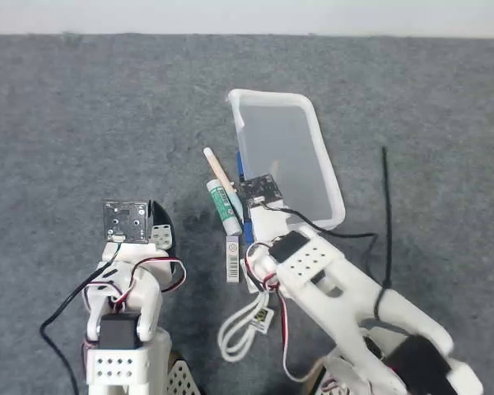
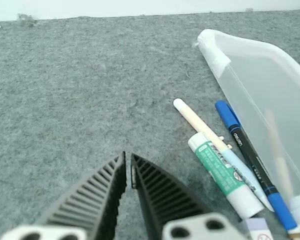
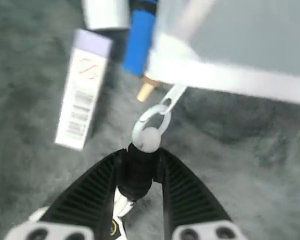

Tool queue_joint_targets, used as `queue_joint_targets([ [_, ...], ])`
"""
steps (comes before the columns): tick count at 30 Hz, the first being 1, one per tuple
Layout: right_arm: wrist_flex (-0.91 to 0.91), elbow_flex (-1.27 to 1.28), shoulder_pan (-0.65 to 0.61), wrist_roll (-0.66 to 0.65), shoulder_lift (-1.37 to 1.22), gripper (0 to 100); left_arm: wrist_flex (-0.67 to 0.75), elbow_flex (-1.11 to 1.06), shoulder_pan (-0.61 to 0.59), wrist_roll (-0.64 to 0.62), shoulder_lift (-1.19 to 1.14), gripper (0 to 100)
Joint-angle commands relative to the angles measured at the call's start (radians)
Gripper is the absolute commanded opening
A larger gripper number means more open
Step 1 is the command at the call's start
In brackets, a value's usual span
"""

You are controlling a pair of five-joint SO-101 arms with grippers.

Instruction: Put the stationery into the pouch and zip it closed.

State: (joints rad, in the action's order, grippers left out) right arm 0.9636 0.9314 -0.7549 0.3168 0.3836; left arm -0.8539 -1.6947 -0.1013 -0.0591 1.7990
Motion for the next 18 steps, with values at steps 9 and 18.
queue_joint_targets([
  [9, 0.031, -0.023, -0.008, -0.261, 0.252, 0.6, 0.003, 0.010, -0.003, 0.006, 0.014, 1],
  [18, 0.027, -0.074, -0.008, -0.531, 0.433, 0.6, 0.006, 0.010, -0.003, 0.006, 0.014, 1],
])
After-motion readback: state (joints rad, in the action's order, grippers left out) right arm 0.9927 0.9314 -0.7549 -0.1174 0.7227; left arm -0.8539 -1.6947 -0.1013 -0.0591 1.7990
